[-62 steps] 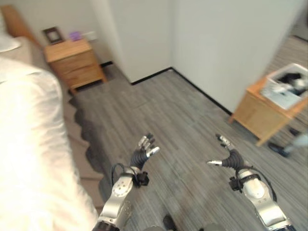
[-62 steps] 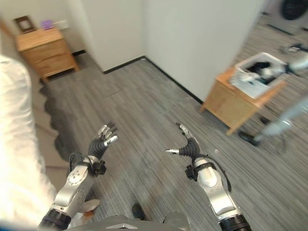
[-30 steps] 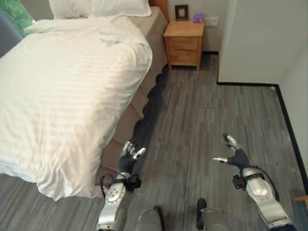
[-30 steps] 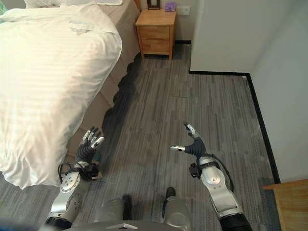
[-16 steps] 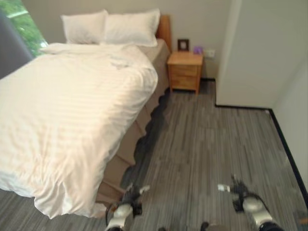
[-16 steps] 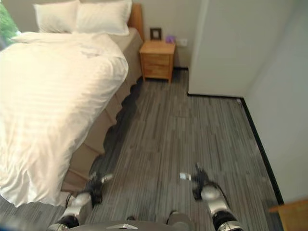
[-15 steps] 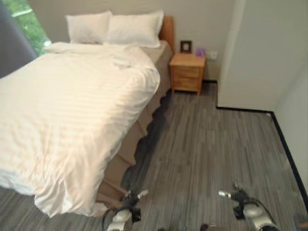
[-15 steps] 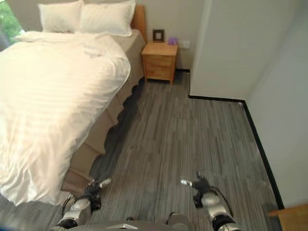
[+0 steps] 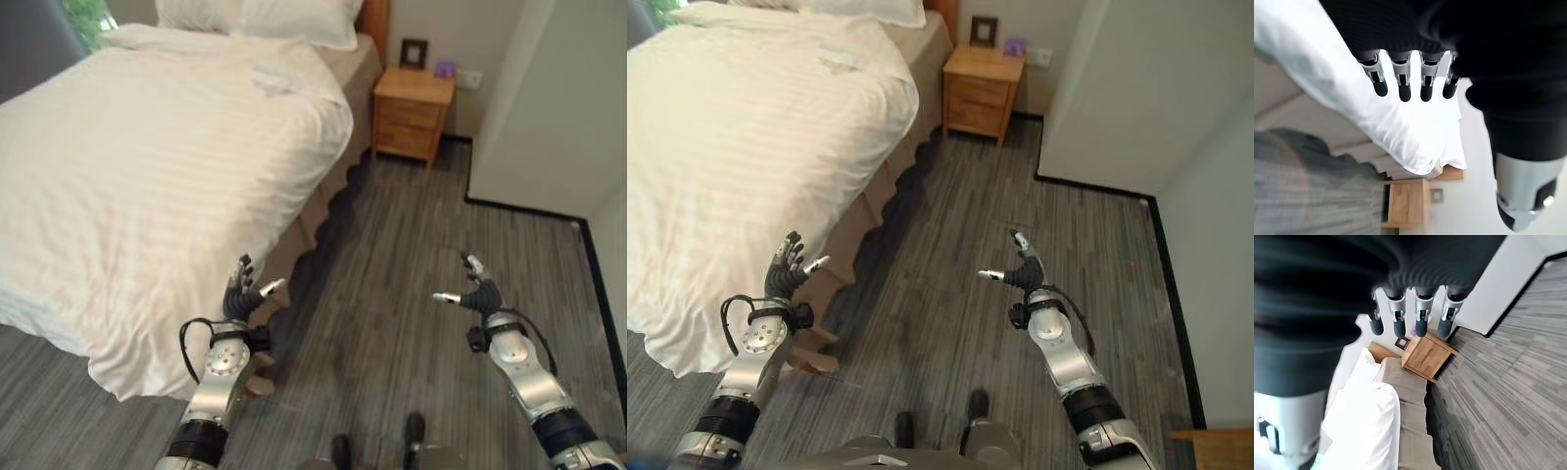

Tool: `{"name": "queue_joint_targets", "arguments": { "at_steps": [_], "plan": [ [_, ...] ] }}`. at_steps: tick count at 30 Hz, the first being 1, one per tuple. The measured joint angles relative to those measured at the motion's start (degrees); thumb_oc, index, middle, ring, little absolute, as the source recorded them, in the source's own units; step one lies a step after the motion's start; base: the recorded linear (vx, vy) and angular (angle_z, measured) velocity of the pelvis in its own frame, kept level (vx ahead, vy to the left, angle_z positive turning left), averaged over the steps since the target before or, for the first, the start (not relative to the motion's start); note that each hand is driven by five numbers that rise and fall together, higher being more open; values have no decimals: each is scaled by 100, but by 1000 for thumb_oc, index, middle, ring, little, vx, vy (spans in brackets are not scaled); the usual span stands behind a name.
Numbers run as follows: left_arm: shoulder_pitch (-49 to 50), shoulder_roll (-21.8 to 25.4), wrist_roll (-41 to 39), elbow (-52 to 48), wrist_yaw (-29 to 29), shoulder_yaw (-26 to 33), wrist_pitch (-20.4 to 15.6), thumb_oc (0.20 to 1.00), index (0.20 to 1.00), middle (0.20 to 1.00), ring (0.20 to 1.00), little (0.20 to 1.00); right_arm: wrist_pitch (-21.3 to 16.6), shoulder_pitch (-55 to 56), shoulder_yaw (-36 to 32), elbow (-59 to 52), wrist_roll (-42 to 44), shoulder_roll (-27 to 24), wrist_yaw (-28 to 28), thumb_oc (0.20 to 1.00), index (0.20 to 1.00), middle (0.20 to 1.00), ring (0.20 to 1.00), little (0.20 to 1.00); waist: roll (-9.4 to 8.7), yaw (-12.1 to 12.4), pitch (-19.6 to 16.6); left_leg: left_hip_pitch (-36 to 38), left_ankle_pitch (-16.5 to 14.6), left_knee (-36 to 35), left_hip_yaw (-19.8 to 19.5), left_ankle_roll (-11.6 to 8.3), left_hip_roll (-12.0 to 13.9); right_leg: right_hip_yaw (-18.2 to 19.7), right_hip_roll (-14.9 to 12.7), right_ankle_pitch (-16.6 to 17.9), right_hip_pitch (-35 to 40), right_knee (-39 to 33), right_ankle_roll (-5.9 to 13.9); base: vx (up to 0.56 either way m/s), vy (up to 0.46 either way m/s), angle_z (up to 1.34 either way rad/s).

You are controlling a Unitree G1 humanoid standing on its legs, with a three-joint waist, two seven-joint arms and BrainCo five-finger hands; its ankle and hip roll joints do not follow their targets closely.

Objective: Making the bed.

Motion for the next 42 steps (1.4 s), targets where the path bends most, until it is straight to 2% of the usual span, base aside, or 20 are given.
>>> {"name": "queue_joint_targets", "arguments": {
  "at_steps": [3,7,8,11,13,15,16,21,22,25,26,28,29,31,32,34,37,38,40,42],
  "plan": [
    [76,11,2,-40,-21,-13,5,1000,1000,1000,1000,1000,4,91,-26,-276,-17,-17,3,1000,1000,1000,1000,1000,-192,-174,108,318,-229,-17,-172,-152,38,-47,-291,100,-39,111,63,567,-207,39],
    [673,-7,16,-292,-56,-5,-22,1000,1000,1000,1000,1000,-33,154,-126,-267,-177,-57,61,1000,1000,1000,1000,1000,-53,-183,123,316,-660,1373,-182,-488,633,-239,208,161,342,711,-289,588,-380,22],
    [811,7,8,-294,-66,3,-6,1000,1000,1000,1000,1000,-47,153,-125,-216,-206,-76,88,1000,1000,1000,1000,1000,-110,-139,145,-277,-565,2670,-93,-479,786,-395,329,-11,593,601,-472,342,-271,-5],
    [1150,99,-13,-310,-72,2,34,1000,1000,1000,1000,1000,-80,145,-169,-296,-211,-245,113,1000,1000,1000,1000,1000,-192,230,136,-1548,1103,5140,-341,-413,1213,-398,671,-390,857,963,-1281,500,-198,-58],
    [1251,211,-12,-365,-136,-106,42,1000,1000,1000,1000,1000,-144,209,-133,-457,-219,-240,107,1000,1000,1000,1000,1000,-523,308,77,-1965,958,5839,-160,-647,959,-187,746,-650,1198,816,-1403,697,-32,-51],
    [1242,62,-3,-704,-225,-4,-45,1000,1000,1000,1000,1000,-120,45,-129,-394,-231,-272,126,1000,1000,1000,1000,1000,-871,619,173,-2075,74,4858,427,-507,336,361,620,-530,1266,551,-1256,501,64,-68],
    [1276,15,-3,-711,-246,-6,-36,1000,1000,1000,1000,1000,-118,-26,-90,-391,-233,-288,135,1000,1000,1000,1000,1000,-844,725,200,-2142,50,4449,601,-509,243,409,694,-436,1328,466,-1271,653,113,-62],
    [1457,-56,17,-600,-277,353,-2,1000,1000,1000,1000,1000,-148,-20,221,-209,-341,-342,162,1000,1000,1000,1000,1000,-360,847,168,-1979,33,281,2088,-143,14,-165,1505,-1834,2419,546,-438,660,152,-3],
    [1455,-6,23,-599,-252,398,13,1000,1000,1000,1000,1000,-132,15,220,-169,-393,-333,168,1000,1000,1000,1000,1000,-434,925,156,-2108,83,107,2271,-72,-86,-152,1567,-1892,2578,619,-721,635,142,-4],
    [1473,36,132,-613,-168,535,54,1000,1000,1000,1000,1000,-98,-190,204,89,-386,-229,170,1000,1000,1000,1000,1000,-659,1093,110,-2683,-190,841,3089,385,-212,0,1649,-2055,2944,671,-447,1052,245,-6],
    [1633,-115,151,-802,-150,711,81,1000,1000,1000,1000,1000,-65,-70,57,65,-388,-157,172,1000,1000,1000,1000,1000,-644,1025,79,-2508,-326,1464,3197,807,-456,55,1726,-2060,3041,1250,-449,584,161,33],
    [1982,-50,151,-1342,-110,709,90,1000,1000,1000,1000,1000,-14,251,-8,58,-389,-185,215,1000,1000,1000,1000,1000,-449,1296,-209,-1716,-787,762,2713,1386,-513,125,1941,-2038,3030,2223,-183,534,204,-32],
    [2040,162,150,-1419,-73,814,97,1000,1000,1000,1000,1000,7,446,-34,8,-393,-56,275,1000,1000,1000,1000,1000,-731,1478,-240,-1507,-165,788,2494,1462,-651,-2,1487,-2286,2826,3213,-95,863,365,-86],
    [1967,130,135,-1440,-58,976,173,1000,1000,1000,1000,1000,8,677,-83,-351,-394,-134,254,1000,1000,1000,1000,1000,-809,1204,-245,-1180,-74,1219,2319,1263,-875,-313,815,-664,2340,4825,376,654,282,22],
    [1757,151,114,-1442,-39,970,174,1000,1000,1000,1000,1000,16,819,-155,-409,-404,-138,266,1000,1000,1000,1000,1000,-908,952,-205,-902,-317,1123,1820,1371,-1002,-324,649,292,1983,5568,240,357,136,117],
    [1484,57,115,-1427,-54,954,173,1000,1000,1000,1000,1000,130,815,-357,-408,-431,-65,255,1000,1000,1000,1000,1000,-719,730,-168,-381,-432,886,1357,1187,-980,-132,316,-520,755,6865,-220,363,89,81],
    [1291,-106,111,-1530,-20,1060,121,1000,1000,1000,1000,1000,150,808,-354,-826,-434,-306,259,1000,1000,1000,1000,1000,63,411,-145,96,-680,744,512,788,-234,-191,-77,-1337,-654,5623,-360,737,-46,110],
    [1152,-89,111,-1339,-27,1059,114,1000,1000,1000,1000,1000,131,785,-368,-866,-434,-297,256,1000,1000,1000,1000,1000,172,268,-69,334,-556,634,192,601,24,-224,-100,-1272,-599,4039,-306,608,-143,154],
    [1021,33,107,-1009,-17,1157,127,1000,1000,1000,1000,1000,143,738,-183,-767,-444,-271,261,1000,1000,1000,1000,1000,-204,265,-50,727,-544,635,-157,550,64,438,-140,-881,-266,1782,-65,614,-137,160],
    [1183,268,109,-980,5,1158,130,1000,1000,1000,1000,1000,140,736,-203,-758,-444,-241,254,1000,1000,1000,1000,1000,-655,240,-171,1084,-803,538,-389,339,91,805,-183,-754,-14,925,-33,487,-129,158]
  ]
}}
